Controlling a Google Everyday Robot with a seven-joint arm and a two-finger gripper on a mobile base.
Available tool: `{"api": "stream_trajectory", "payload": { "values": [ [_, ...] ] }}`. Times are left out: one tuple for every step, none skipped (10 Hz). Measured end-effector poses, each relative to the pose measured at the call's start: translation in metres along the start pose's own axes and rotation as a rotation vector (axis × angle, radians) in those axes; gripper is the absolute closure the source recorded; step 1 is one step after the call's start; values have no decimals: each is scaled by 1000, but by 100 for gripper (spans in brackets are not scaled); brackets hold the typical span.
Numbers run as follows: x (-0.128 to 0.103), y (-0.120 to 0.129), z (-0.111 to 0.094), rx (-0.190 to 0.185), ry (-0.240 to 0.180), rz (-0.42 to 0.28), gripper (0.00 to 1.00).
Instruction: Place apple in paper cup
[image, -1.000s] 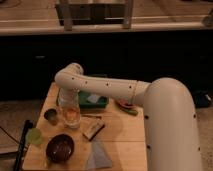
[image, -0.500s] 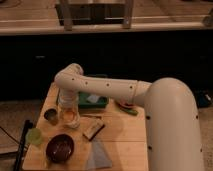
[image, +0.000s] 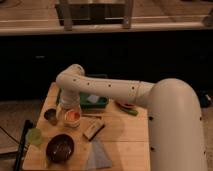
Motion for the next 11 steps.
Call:
{"api": "stream_trajectory", "payload": {
  "values": [
    [-1,0,-1,1,2,3,20],
    [-1,0,-1,1,4,5,20],
    [-1,0,-2,2,7,6,20],
    [-1,0,-3,3,12,9,20],
    [-1,0,-3,4,13,11,20],
    [-1,0,-4,6,16,13,20],
    [0,0,-5,8,17,15,20],
    [1,0,-6,9,18,14,20],
    [4,1,-9,11,21,11,20],
    [5,1,-10,11,22,9,20],
    [5,1,-10,11,22,9,20]
  ]
}}
